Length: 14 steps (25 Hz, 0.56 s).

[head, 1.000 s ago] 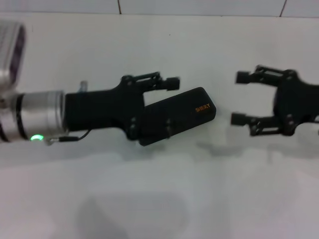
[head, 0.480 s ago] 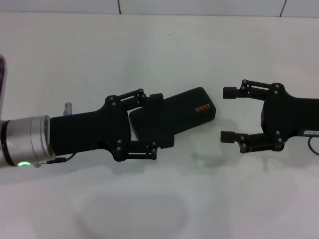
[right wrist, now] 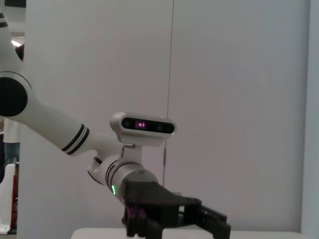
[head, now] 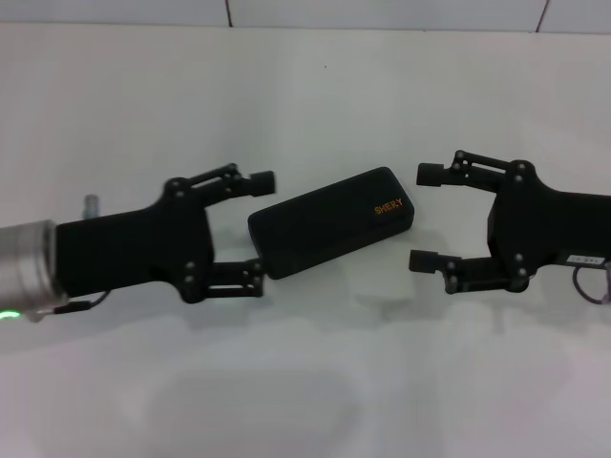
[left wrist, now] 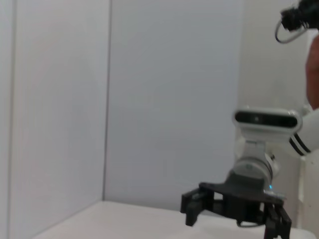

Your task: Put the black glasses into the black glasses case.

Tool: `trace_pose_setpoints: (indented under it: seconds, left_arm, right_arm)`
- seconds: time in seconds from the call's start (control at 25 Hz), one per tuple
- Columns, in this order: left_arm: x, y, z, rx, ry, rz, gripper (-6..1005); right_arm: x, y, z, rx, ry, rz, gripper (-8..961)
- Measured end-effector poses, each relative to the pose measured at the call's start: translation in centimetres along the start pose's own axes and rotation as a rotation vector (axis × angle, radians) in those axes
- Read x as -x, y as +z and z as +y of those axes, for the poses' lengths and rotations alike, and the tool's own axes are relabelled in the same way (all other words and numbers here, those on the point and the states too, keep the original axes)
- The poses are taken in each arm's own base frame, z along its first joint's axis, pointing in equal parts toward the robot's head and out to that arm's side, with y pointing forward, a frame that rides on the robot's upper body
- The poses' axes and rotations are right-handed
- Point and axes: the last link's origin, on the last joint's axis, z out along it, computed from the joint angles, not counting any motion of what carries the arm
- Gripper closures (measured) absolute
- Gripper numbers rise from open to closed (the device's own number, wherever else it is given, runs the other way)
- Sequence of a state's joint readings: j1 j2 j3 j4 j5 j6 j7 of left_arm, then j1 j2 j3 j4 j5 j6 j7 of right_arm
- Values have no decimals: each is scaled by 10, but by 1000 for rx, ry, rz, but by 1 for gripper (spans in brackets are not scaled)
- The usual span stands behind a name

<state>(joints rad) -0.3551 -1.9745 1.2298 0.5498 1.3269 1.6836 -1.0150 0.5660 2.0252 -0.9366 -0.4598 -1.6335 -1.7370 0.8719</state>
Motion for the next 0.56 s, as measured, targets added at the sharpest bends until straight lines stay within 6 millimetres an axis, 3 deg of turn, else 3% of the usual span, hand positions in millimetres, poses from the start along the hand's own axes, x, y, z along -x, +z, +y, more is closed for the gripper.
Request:
trace_pose_setpoints:
  seconds: [0.16, 0.56]
  left_arm:
    - [0, -8, 6, 1, 12, 23, 106]
    - [-1, -4, 7, 16, 16, 26, 106]
  right_arm:
    - [-2, 3, 0, 3, -6, 2, 94]
    - [-2, 1, -1, -11, -17, 5, 94]
